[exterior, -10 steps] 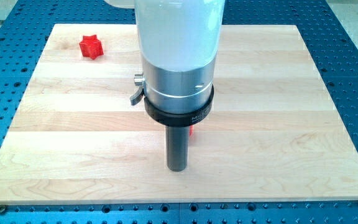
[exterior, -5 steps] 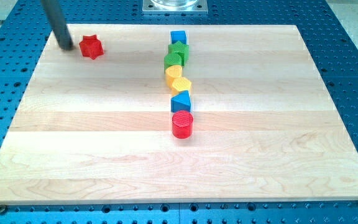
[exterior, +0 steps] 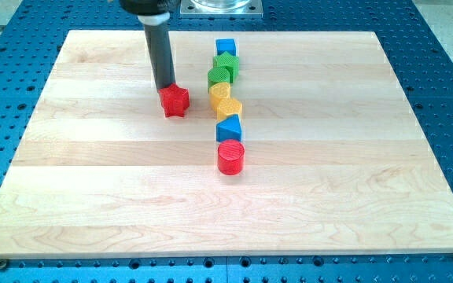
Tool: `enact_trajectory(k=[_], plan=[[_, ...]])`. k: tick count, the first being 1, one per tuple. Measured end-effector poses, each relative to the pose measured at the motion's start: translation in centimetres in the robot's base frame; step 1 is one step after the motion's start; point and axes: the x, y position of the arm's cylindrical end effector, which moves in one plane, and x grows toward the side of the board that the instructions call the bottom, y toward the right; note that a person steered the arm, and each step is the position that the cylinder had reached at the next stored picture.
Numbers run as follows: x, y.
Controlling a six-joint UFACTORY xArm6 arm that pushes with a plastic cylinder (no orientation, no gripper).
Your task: Place the red blocks in the vertical line of blocks
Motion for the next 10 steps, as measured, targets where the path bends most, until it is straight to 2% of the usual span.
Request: enact_trajectory(k=[1,2,3,4,5,6,7,8,9,10], plan=[[10.1,2.6],[12.6,2.6],[10.0,0.6],[10.6,3.8],[15.7,6.2],[16.8,6.6],[19.3,9.5],[23.4,8.3],[23.6,13.9],[19.4,14.8]])
